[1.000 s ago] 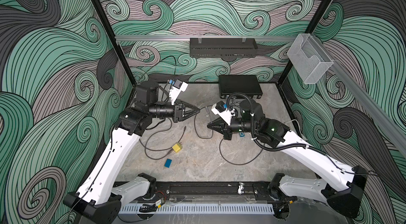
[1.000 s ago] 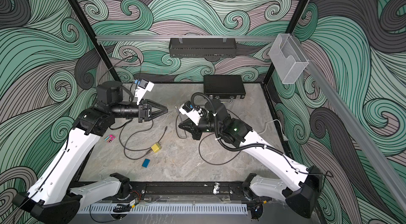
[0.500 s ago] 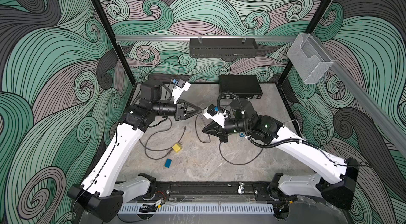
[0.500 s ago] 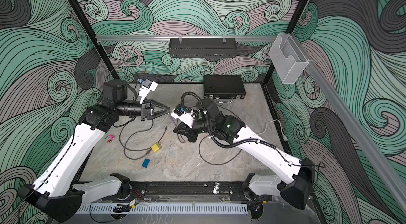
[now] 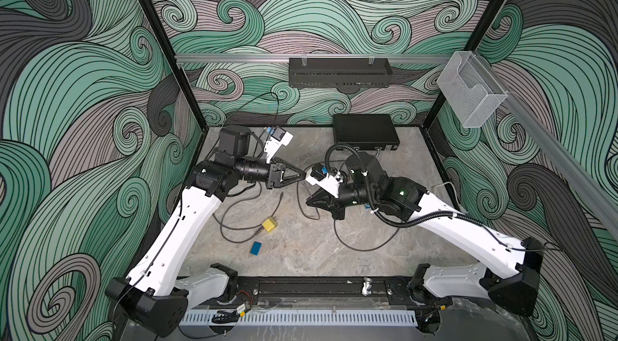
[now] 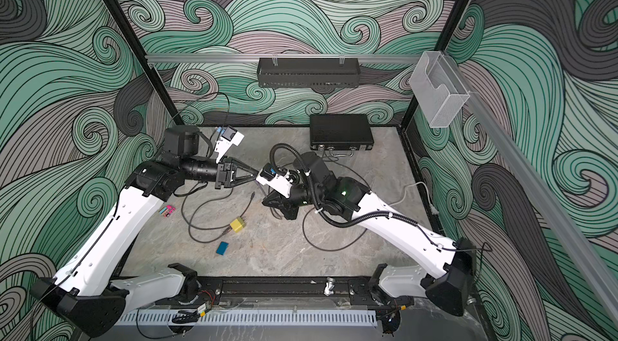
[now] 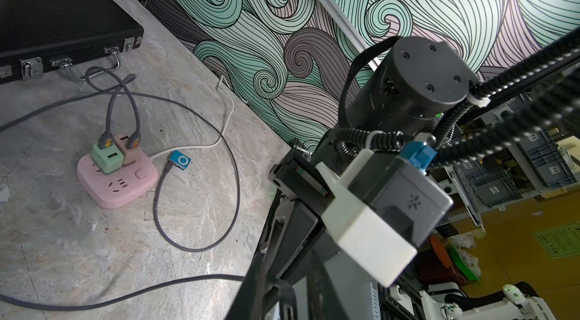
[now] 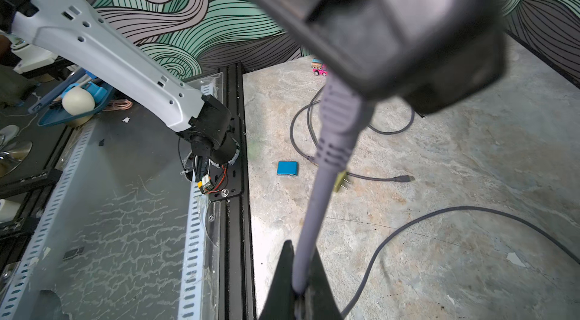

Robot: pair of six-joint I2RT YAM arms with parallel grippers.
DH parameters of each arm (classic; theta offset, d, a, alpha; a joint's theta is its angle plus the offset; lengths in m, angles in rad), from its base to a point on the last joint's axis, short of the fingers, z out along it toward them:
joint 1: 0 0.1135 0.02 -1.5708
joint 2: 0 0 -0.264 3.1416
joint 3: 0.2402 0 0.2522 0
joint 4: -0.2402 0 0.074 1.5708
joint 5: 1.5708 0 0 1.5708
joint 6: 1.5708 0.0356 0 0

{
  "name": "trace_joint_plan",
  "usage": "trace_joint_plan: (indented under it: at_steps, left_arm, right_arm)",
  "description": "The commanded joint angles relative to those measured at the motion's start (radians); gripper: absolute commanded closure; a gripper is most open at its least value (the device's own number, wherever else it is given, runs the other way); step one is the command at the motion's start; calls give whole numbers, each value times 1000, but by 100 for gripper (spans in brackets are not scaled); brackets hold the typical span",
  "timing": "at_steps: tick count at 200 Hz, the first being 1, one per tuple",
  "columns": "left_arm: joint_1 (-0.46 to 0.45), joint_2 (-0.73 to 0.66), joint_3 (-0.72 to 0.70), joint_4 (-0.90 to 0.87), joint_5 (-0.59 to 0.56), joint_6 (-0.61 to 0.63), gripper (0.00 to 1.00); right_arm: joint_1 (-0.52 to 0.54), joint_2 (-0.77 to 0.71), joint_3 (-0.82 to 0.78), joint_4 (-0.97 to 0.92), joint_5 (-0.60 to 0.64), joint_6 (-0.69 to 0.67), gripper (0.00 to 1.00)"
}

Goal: Charge mp3
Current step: Pick up the charging cable from the center of the board.

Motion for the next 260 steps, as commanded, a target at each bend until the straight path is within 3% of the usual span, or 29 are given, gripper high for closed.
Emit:
trace_joint_plan:
  at_steps: [1, 56, 102, 129, 208, 212, 217, 221, 231, 245, 260]
  left_arm:
    - [4, -23, -2, -26, 30, 35, 79]
    - [4, -28, -2, -26, 28, 37, 95]
    - [3, -24, -1, -31, 29, 34, 83]
    - [4, -22, 7, -33, 39, 34, 82]
    - [3, -12, 9, -35, 46, 34, 97]
    - [4, -12, 10, -37, 40, 34, 98]
    - [3, -13, 11, -37, 31, 34, 98]
    - [3, -14, 11, -37, 23, 34, 98]
    - [3, -19, 13, -36, -18, 34, 98]
    - [4, -26, 16, -26, -123, 10, 99]
    - [4, -33, 9, 8, -226, -40, 99]
  right_arm:
    - [5, -18, 27, -13, 26, -44, 100]
    - [5, -13, 26, -20, 26, -40, 100]
    - [7, -15, 24, -33, 14, -49, 100]
    - [7, -14, 20, -34, 16, -53, 100]
    - [7, -18, 6, -16, 35, -48, 100]
    - [7, -18, 6, -12, 50, -38, 91]
    - [6, -21, 5, -2, 81, -21, 71]
    - [7, -25, 3, 7, 108, -4, 64]
    - [5, -39, 3, 28, 179, 38, 58]
    - [4, -78, 0, 67, 293, 110, 41]
    - [0, -135, -16, 115, 389, 211, 37]
